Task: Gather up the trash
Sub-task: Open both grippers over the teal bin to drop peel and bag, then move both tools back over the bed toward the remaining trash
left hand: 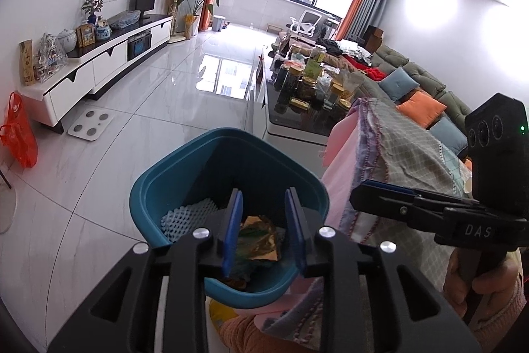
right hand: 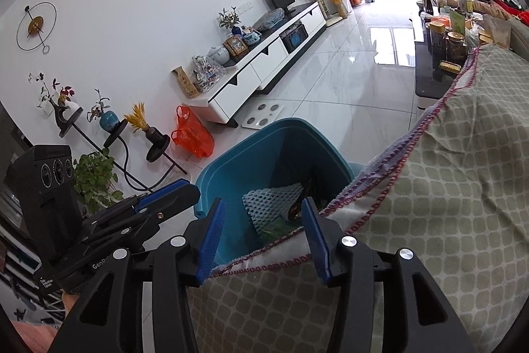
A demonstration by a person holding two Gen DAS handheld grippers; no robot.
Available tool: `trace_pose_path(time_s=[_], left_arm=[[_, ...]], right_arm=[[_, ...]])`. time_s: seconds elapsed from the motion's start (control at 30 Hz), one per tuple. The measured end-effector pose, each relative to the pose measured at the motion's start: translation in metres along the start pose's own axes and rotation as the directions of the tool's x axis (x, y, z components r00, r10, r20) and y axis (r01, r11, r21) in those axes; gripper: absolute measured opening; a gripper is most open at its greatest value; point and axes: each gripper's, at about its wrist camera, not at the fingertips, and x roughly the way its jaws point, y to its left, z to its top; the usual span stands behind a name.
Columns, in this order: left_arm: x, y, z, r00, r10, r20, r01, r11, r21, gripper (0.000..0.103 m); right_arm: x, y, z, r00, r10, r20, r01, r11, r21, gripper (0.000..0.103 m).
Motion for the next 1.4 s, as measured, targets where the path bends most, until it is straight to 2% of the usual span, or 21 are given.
trace_pose_path(time_s=[0.17,0.37,0.57,0.77,1.0,1.23,1.4], left_arm=[[-0.006,-0.013,-0.002,0.999,-0.046,0.013,0.045,0.999,0.027,0.040],[-0.006,-0.053,-0.006,0.988,-0.154,-0.006,0.154,0.984,0.094,0.043],[-0.003,-0.106,-0.018,0.962,-0.268,-0.052,0.273,0.944,0.185,0.044],[0.002,-0.164,-0.034,0.932,-0.345,-0.110,0.362,0.893,0.267,0.044],[0.005,-0.208,-0.047,0.910,-0.385,-0.152,0.415,0.849,0.327,0.047],[0.007,-0.236,-0.053,0.899,-0.404,-0.170,0.438,0.819,0.370,0.055],[0.011,-0.255,-0.061,0.883,-0.423,-0.201,0.469,0.798,0.379,0.055]], right_arm=[[-0.026,-0.003,-0.007,0.999,-0.024,0.034,0.025,1.000,-0.019,0.050],[-0.069,-0.016,-0.020,0.992,-0.084,0.098,0.086,0.996,-0.016,0.051],[-0.121,-0.039,-0.038,0.970,-0.166,0.178,0.160,0.986,0.049,0.052],[-0.171,-0.059,-0.057,0.934,-0.253,0.251,0.234,0.967,0.104,0.053],[-0.212,-0.084,-0.082,0.891,-0.341,0.299,0.291,0.936,0.198,0.056],[-0.239,-0.109,-0.104,0.867,-0.391,0.310,0.318,0.912,0.260,0.059],[-0.255,-0.120,-0.116,0.846,-0.427,0.319,0.340,0.893,0.294,0.059]])
